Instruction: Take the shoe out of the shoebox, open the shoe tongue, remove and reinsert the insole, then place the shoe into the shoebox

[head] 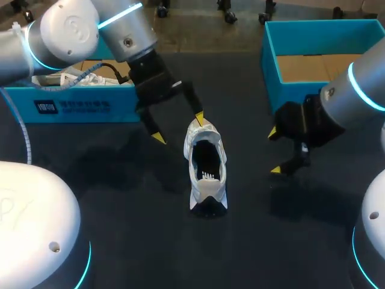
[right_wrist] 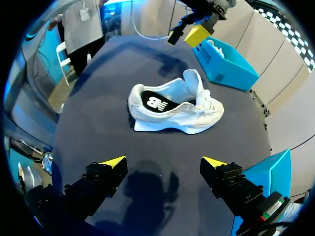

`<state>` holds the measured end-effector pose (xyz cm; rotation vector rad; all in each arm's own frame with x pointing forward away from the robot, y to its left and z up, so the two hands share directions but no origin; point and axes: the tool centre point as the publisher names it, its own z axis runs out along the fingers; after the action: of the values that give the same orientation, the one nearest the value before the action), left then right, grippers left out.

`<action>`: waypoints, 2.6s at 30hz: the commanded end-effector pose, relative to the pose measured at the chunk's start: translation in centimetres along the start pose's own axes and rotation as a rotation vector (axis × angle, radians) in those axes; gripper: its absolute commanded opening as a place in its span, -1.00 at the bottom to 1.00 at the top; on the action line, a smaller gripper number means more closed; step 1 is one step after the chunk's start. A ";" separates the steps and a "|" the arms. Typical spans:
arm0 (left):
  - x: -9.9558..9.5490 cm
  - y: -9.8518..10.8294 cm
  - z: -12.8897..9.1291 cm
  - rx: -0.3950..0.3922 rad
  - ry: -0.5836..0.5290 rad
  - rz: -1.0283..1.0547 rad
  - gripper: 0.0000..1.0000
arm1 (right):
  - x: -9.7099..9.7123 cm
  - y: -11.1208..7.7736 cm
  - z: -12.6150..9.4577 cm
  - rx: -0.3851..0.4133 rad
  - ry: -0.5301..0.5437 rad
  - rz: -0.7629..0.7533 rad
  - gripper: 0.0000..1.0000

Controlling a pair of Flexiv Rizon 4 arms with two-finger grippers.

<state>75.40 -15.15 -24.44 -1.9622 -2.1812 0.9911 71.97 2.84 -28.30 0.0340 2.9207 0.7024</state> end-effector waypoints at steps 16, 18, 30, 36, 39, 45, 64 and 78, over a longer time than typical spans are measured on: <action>-0.9 -0.3 2.2 -0.110 0.288 0.109 -0.37 | -0.5 -1.0 -5.4 -0.028 0.036 -0.004 1.00; -0.6 0.0 2.4 -0.129 0.311 0.127 -1.00 | -0.5 -1.0 -5.4 -0.028 0.036 -0.004 1.00; -0.2 0.6 6.3 -0.238 0.399 0.181 -1.00 | -0.5 -1.0 -5.4 -0.028 0.036 -0.004 1.00; -0.1 1.2 8.6 -0.287 0.386 0.181 -1.00 | -0.5 -1.0 -5.4 -0.028 0.036 -0.004 1.00; -0.1 1.8 9.9 -0.316 0.392 0.144 -1.00 | -0.5 -1.0 -5.4 -0.028 0.036 -0.004 1.00; -0.1 3.2 11.5 -0.347 0.372 0.109 -1.00 | -0.5 -1.0 -5.4 -0.028 0.036 -0.004 1.00; 0.4 3.7 13.5 -0.407 0.337 0.090 -1.00 | -0.5 -1.0 -5.4 -0.028 0.036 -0.004 1.00; 0.4 4.2 17.6 -0.440 0.353 0.095 -1.00 | -0.5 -1.0 -5.4 -0.028 0.036 -0.004 1.00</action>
<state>71.29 -21.20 -39.19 -2.2191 -2.2414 0.1751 71.87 -0.49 -23.91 0.0111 2.9455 0.7540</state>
